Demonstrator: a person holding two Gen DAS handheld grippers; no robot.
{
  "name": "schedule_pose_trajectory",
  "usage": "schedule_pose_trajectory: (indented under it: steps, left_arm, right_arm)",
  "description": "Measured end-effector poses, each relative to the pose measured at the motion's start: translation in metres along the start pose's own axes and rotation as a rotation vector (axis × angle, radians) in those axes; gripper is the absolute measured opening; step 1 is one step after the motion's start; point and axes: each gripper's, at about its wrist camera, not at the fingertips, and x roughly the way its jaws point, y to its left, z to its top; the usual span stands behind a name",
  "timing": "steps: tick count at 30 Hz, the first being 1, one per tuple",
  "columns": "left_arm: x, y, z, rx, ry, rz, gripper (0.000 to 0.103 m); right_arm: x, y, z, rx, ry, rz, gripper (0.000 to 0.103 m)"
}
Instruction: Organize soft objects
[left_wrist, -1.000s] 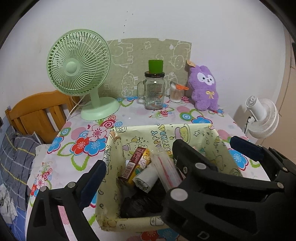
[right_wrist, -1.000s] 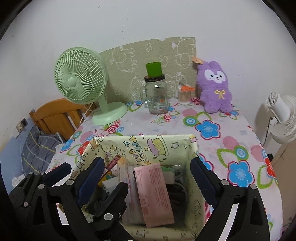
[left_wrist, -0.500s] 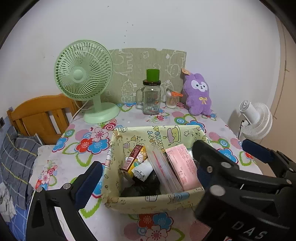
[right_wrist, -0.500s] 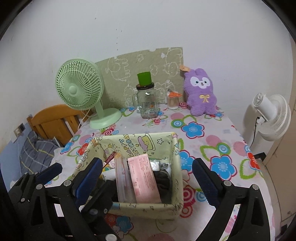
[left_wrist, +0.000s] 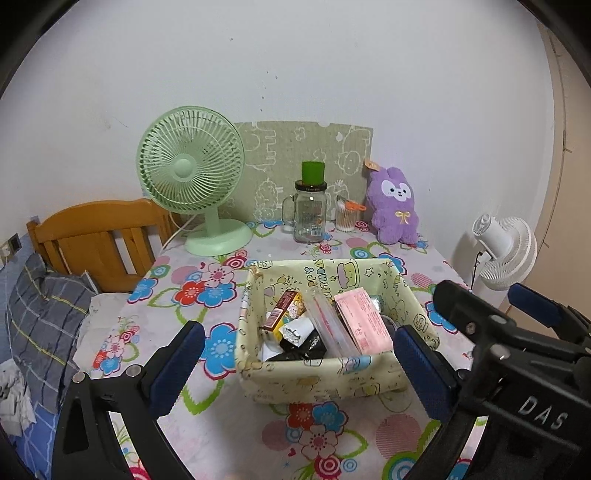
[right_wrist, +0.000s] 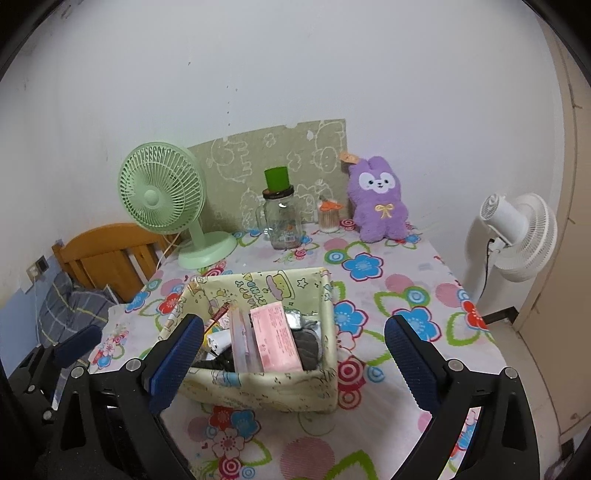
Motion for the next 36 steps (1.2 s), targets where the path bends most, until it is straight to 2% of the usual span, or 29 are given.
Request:
schedule_pose_trajectory:
  steps: [14,18,22,36]
  left_arm:
    - [-0.046,0.011,-0.013,0.014,-0.060,0.044,0.103]
    - [-0.057,0.012,-0.017,0.015,-0.072,0.040,0.103]
    - [-0.066,0.019,-0.021,-0.006,-0.083,0.033,0.103]
    - [-0.084,0.033,-0.033,-0.052,-0.106,0.042,0.103]
  right_arm:
    - [-0.057,-0.015,-0.011,-0.004,-0.095,-0.080,0.100]
    - [-0.073,-0.020,-0.015,0.004,-0.113,-0.104,0.103]
    - [-0.082,-0.024,-0.021,0.016,-0.112,-0.092,0.103]
    - [-0.102,-0.030,-0.037,0.026,-0.142,-0.140,0.103]
